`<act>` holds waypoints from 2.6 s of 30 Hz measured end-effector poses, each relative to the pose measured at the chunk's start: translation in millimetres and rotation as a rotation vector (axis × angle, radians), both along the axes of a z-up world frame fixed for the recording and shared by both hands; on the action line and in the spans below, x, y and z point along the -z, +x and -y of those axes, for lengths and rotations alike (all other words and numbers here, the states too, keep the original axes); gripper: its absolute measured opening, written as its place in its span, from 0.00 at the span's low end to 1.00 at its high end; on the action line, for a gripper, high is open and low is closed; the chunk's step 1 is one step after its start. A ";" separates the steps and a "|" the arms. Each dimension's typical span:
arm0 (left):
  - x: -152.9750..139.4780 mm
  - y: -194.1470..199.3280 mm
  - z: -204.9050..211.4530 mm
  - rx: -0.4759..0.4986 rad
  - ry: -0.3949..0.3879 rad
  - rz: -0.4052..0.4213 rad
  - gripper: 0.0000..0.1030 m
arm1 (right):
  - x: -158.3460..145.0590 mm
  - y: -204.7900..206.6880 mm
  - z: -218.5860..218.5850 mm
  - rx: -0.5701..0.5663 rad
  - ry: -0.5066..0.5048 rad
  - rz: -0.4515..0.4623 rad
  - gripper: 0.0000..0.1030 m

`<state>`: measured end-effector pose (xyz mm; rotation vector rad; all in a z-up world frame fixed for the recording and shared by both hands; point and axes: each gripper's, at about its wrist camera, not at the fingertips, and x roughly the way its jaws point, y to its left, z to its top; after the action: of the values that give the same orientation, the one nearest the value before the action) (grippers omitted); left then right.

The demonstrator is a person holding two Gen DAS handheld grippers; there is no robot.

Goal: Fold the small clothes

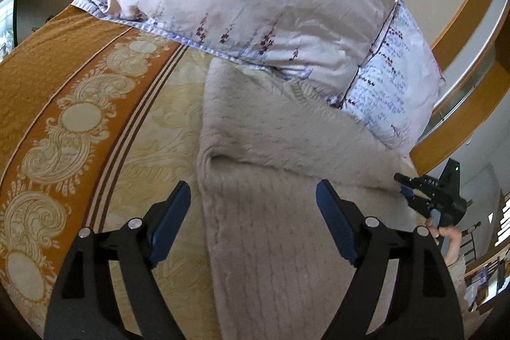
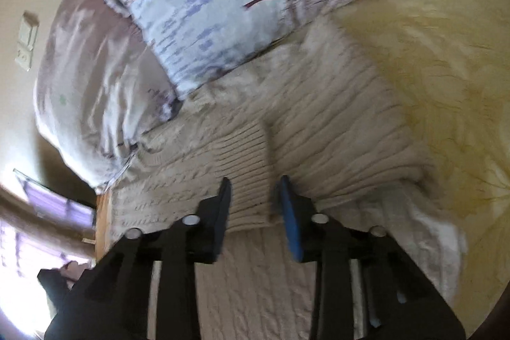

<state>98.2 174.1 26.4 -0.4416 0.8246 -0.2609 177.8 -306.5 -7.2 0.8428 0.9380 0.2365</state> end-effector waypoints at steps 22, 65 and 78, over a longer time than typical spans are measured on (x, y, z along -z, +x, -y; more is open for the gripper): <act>23.2 -20.4 0.0 0.041 -0.092 -0.045 0.77 | -18.7 -58.4 45.7 0.050 -0.130 0.085 0.57; 11.9 -97.2 8.6 0.205 -0.216 0.002 0.07 | -31.0 -206.4 64.1 -0.091 0.071 0.388 0.08; -40.2 -4.3 4.4 0.113 -0.214 0.109 0.06 | -75.1 -147.3 57.0 0.056 -0.197 0.490 0.07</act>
<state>93.9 169.7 66.6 -0.5761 0.7185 -0.4769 30.5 -363.5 67.9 0.5891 0.4681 0.2811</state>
